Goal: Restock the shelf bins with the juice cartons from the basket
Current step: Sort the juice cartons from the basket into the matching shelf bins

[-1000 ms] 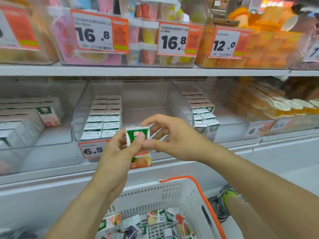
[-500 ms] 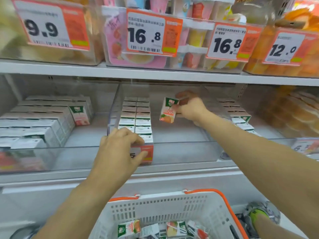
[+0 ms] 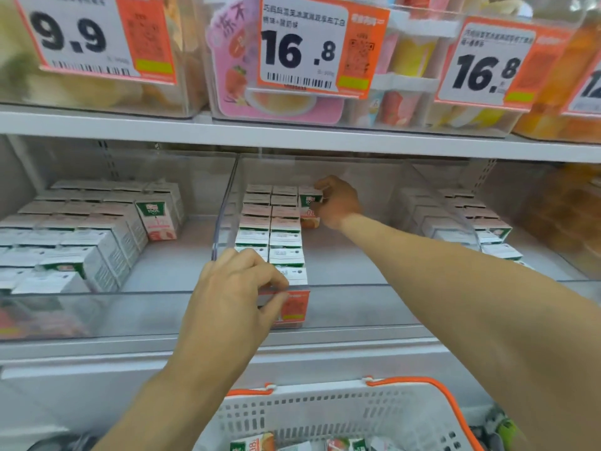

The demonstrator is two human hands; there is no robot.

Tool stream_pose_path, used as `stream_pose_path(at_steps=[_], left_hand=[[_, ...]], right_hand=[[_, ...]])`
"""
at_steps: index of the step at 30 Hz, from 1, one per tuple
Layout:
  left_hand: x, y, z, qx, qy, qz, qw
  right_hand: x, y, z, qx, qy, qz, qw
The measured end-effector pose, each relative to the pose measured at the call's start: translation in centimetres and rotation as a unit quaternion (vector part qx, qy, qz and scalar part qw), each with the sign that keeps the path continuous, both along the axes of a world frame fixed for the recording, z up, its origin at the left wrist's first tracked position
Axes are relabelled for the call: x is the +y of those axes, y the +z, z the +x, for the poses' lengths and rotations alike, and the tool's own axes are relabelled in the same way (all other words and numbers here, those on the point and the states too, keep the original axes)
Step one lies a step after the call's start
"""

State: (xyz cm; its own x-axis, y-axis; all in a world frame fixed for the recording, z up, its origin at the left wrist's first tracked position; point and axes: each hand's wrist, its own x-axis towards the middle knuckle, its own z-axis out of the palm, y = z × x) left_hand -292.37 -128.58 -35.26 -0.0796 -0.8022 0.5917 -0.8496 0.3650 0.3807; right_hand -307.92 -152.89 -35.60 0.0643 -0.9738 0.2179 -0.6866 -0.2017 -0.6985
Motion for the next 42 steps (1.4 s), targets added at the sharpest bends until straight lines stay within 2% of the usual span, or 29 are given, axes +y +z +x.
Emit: stream_pose_path(at_steps=[3,5,8,10,12,13,16,18,20,22,25,29,33,36,39,42], left_hand=[[0.4,-0.4,0.0,0.003,0.019,-0.020,1.000],[1.1,-0.1,-0.9,0.032,0.027,-0.055,0.998],[2.1,0.9,-2.9,0.075,-0.006,-0.105,0.992],[2.6,0.3,-4.5,0.090,-0.029,-0.091,0.991],[3.6,-2.2,-6.4,0.104,-0.029,-0.042,0.993],[4.3,-3.9,-7.5,0.105,-0.028,-0.009,0.994],[6.4,-10.6,-9.6,0.040,-0.062,0.178,0.981],[7.9,-15.3,-9.9,-0.009,-0.070,0.319,0.945],[9.7,-19.2,-9.6,0.018,-0.038,0.428,0.903],[12.0,-22.6,-9.6,0.048,-0.003,0.493,0.869],[15.2,-26.3,-10.1,0.041,0.033,0.566,0.823],[16.5,-29.6,-11.1,0.040,0.029,0.611,0.790],[15.5,-31.3,-12.3,0.045,0.022,0.642,0.765],[15.2,-32.5,-12.8,0.035,0.010,0.649,0.760],[15.3,-33.2,-13.2,0.023,-0.002,0.647,0.762],[15.4,-33.4,-13.7,0.014,-0.020,0.649,0.761]], right_hand=[[1.6,1.4,-0.8,0.070,-0.013,0.022,0.997],[4.0,3.2,-1.9,0.087,-0.023,-0.030,0.995],[10.9,5.9,-4.0,0.053,0.012,-0.112,0.992],[16.9,6.3,-5.8,0.003,0.057,-0.132,0.990],[22.6,4.6,-7.9,-0.011,0.095,-0.124,0.988],[24.7,2.8,-9.1,0.013,0.101,-0.112,0.988],[28.9,-5.1,-12.6,0.154,0.094,0.001,0.984],[30.5,-11.0,-14.9,0.203,0.113,0.120,0.965],[31.8,-16.2,-16.6,0.223,0.128,0.228,0.939],[33.1,-20.3,-17.8,0.221,0.140,0.297,0.918],[34.8,-24.9,-19.1,0.217,0.138,0.356,0.899],[35.6,-27.5,-19.6,0.254,0.121,0.391,0.876],[35.8,-28.4,-19.5,0.279,0.166,0.396,0.859],[36.1,-28.8,-18.9,0.336,0.185,0.346,0.856],[36.1,-29.0,-18.3,0.337,0.192,0.343,0.856],[36.1,-29.0,-18.1,0.393,0.230,0.342,0.822]])
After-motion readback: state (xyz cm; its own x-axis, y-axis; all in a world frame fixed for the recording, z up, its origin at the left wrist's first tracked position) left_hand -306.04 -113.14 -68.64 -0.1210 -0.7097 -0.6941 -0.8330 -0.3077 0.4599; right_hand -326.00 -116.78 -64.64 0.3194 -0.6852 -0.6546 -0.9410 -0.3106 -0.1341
